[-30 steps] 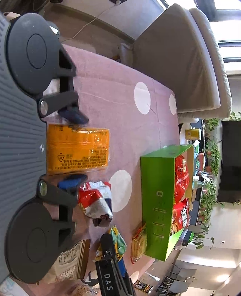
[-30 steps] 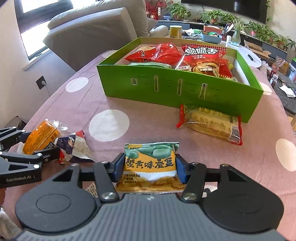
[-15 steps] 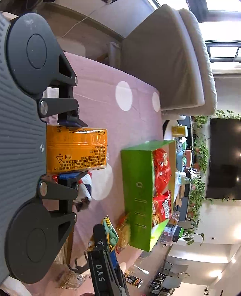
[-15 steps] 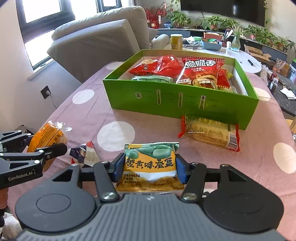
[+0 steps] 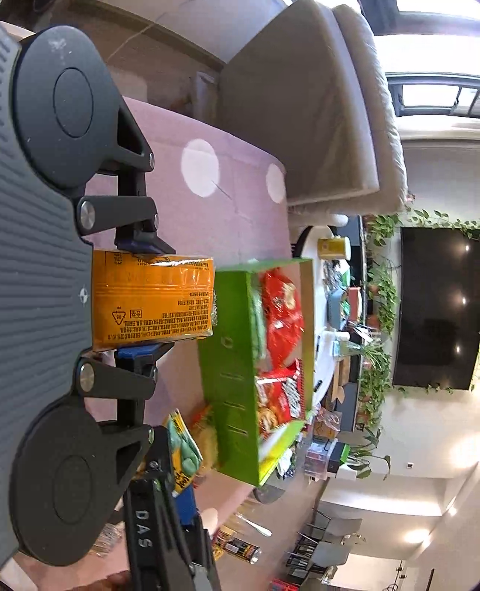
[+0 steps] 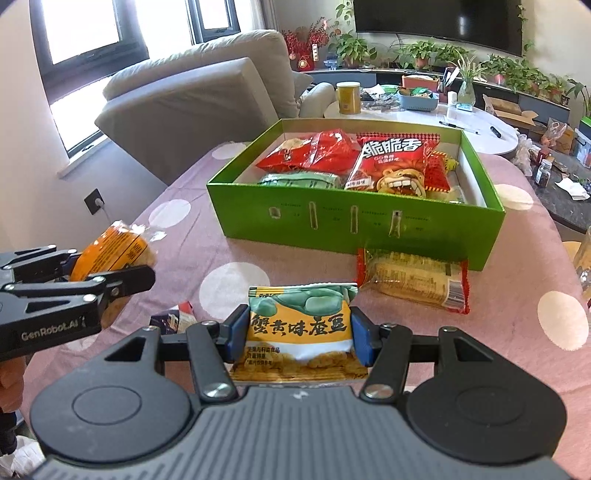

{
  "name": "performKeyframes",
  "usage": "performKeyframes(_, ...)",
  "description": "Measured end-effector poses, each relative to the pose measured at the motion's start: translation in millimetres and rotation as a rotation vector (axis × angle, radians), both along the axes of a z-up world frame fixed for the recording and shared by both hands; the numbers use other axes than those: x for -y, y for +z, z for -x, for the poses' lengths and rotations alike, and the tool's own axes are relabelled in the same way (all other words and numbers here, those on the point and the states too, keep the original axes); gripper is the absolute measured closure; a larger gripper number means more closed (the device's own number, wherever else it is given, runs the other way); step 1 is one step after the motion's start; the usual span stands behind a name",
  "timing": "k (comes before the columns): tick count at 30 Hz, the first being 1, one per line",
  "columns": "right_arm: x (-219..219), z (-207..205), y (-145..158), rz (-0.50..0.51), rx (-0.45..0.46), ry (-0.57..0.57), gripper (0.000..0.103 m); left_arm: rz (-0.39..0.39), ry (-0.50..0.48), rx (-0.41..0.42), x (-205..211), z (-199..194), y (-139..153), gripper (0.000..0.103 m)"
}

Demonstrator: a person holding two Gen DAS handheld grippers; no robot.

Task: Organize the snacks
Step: 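Release the orange packet into the box with left tool while right tool carries bean bag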

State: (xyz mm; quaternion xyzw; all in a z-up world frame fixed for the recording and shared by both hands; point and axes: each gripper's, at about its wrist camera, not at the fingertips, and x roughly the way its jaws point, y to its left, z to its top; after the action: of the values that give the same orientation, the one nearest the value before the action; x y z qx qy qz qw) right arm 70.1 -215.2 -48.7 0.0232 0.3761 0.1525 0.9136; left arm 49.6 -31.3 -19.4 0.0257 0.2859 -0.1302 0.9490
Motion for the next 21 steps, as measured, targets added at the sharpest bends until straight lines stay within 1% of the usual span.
performKeyframes(8,10,-6,13,-0.024,0.041,-0.021,0.025,0.012,-0.035,0.008,18,-12,9,0.062)
performKeyframes(16,21,-18,25,-0.049,0.078,-0.034,0.025,0.007,-0.037,0.026,30,-27,19,0.062)
performKeyframes(21,30,-24,27,-0.071,0.088,-0.048,0.025,0.000,-0.042,0.022,37,-34,19,0.061)
